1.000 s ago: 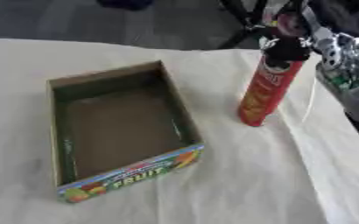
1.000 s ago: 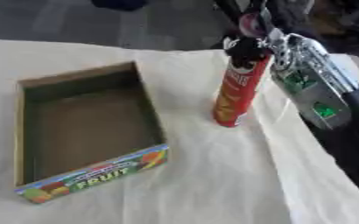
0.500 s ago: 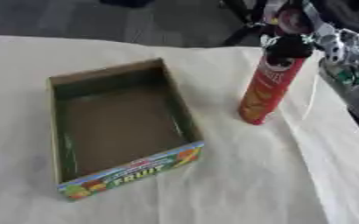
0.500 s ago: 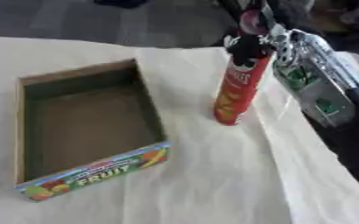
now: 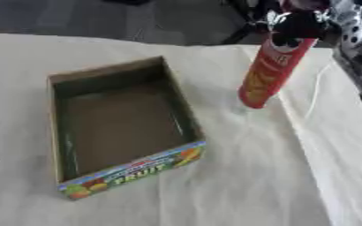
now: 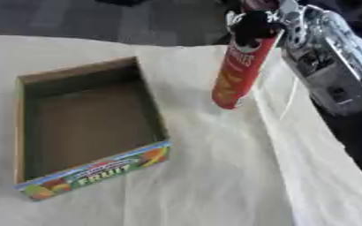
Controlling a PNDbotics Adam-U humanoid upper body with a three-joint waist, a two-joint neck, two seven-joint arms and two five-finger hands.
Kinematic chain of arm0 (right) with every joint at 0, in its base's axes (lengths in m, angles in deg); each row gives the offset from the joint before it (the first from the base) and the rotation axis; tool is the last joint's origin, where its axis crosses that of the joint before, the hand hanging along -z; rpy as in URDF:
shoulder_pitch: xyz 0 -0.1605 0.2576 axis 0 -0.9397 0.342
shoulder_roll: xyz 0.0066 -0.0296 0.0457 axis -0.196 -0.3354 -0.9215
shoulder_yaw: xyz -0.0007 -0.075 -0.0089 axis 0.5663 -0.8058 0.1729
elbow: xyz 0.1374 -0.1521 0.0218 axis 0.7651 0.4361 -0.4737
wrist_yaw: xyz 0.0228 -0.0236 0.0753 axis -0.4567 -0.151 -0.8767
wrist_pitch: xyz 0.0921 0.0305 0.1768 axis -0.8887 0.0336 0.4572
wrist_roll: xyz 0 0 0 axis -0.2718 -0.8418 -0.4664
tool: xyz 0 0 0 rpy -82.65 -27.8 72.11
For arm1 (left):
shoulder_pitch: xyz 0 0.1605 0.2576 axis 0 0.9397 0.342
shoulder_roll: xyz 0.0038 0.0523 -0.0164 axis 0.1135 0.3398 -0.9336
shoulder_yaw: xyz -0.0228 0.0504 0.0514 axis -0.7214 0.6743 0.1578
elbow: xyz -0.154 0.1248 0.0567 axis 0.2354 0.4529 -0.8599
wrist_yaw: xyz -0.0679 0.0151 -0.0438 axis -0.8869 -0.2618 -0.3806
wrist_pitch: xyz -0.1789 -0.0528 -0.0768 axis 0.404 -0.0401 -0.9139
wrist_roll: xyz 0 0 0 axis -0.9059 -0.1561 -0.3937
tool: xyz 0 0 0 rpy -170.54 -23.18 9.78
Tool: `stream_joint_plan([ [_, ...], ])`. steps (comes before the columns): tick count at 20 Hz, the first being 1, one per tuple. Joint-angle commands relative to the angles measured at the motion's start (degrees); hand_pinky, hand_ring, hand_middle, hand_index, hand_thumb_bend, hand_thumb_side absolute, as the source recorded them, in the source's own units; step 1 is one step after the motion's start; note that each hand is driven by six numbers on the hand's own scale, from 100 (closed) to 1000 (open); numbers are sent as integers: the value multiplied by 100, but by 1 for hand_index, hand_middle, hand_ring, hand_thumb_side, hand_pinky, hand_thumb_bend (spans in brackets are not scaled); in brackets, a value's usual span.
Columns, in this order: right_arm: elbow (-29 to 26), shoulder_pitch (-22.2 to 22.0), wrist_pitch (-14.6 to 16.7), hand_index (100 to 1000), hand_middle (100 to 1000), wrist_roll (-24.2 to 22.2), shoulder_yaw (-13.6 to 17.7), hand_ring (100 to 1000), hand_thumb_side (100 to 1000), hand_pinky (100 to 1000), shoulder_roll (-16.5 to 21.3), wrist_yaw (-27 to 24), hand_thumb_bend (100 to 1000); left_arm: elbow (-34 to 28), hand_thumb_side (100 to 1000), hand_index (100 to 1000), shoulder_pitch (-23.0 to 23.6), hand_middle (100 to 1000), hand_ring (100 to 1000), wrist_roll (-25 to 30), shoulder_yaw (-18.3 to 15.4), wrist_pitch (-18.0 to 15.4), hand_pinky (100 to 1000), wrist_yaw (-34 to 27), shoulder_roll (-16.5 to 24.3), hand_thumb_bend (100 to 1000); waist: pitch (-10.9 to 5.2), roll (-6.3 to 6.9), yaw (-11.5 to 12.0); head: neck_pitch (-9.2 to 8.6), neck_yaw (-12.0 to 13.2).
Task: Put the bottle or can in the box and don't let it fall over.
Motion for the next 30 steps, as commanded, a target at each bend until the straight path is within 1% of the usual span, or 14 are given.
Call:
stream_joint_plan([
  [1, -231, 237, 54, 190, 187, -80, 96, 100, 100, 100, 209, 70, 100, -119, 681, 809, -16, 772, 763, 13, -10, -4, 463, -18, 92, 100, -181, 21, -6, 50, -16],
  [6, -418, 672, 81, 192, 189, -472, -6, 100, 100, 100, -9, 193, 100, -119, 677, 808, 2, 772, 764, 36, 11, 9, 464, -39, 90, 100, -258, 19, 12, 119, -48],
  [11, -419, 1184, 135, 192, 189, -845, -140, 100, 100, 100, -421, 447, 100, -119, 671, 808, 25, 773, 765, 55, 32, 32, 465, -81, 72, 100, -376, 5, 37, 245, -31],
  [15, -495, 1456, 216, 191, 186, -1185, -241, 100, 100, 100, -729, 685, 100, -119, 666, 808, 53, 774, 765, 57, 41, 60, 465, -113, 63, 100, -475, -16, 51, 344, -41],
  [19, -579, 1632, 248, 191, 186, -1561, -386, 100, 100, 100, -1032, 952, 100, -119, 664, 808, 70, 774, 766, 61, 55, 74, 466, -152, 58, 100, -554, -48, 100, 426, -89],
  [24, -569, 1801, 237, 191, 188, -1869, -579, 100, 100, 100, -1384, 1219, 100, -119, 664, 809, 77, 774, 765, 79, 81, 101, 466, -176, 63, 100, -612, -118, 237, 495, -177],
  [27, -506, 1876, 185, 193, 190, -1917, -695, 100, 100, 100, -1637, 1330, 100, -119, 666, 808, 65, 774, 764, 91, 94, 110, 465, -185, 70, 100, -607, -166, 332, 513, -237],
  [30, -421, 1915, 114, 195, 194, -1844, -826, 100, 100, 100, -1888, 1422, 100, -119, 667, 808, 34, 774, 762, 96, 104, 106, 464, -203, 73, 100, -573, -210, 445, 510, -307],
])
